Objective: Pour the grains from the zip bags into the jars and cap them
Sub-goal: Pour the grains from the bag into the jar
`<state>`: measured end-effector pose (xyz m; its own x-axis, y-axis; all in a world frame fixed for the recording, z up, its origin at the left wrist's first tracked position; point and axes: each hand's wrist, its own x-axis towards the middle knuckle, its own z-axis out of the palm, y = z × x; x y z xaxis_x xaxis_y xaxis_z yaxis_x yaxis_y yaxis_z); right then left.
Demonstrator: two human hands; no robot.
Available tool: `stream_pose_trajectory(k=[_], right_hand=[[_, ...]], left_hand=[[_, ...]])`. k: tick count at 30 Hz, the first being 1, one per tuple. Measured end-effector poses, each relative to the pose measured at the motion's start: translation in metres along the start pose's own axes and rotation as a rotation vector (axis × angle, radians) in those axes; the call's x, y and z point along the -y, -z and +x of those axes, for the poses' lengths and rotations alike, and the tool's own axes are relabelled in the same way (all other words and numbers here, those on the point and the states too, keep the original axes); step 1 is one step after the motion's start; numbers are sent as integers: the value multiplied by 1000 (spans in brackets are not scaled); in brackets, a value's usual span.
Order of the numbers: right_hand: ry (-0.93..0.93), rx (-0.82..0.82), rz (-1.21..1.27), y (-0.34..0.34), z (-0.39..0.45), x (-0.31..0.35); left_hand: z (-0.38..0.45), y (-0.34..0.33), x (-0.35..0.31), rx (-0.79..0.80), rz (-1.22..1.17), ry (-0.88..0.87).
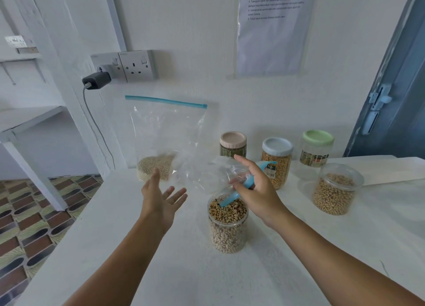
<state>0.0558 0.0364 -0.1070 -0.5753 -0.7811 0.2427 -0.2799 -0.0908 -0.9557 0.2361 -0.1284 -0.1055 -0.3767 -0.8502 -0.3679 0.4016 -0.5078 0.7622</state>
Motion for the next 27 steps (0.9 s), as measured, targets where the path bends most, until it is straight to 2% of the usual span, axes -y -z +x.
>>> stream_pose_trajectory(k=[3,7,14,17,24,27], right_hand=[[-3,33,1,0,-2,-1],[-4,46,6,2,-5,-1],[-3,43,-63,7,-7,-10],[4,66,-92,7,-6,-16],[31,72,-163,4,-1,-17],[41,60,-158,4,-1,-19]], left_hand=[[19,5,-12,-29,-240,231],[40,2,-20,-109,-436,300],[48,8,-40,-23,-73,71],[48,10,-57,-13,-68,-30],[26,-3,-106,174,-47,-290],[12,-9,-118,302,-80,-290]])
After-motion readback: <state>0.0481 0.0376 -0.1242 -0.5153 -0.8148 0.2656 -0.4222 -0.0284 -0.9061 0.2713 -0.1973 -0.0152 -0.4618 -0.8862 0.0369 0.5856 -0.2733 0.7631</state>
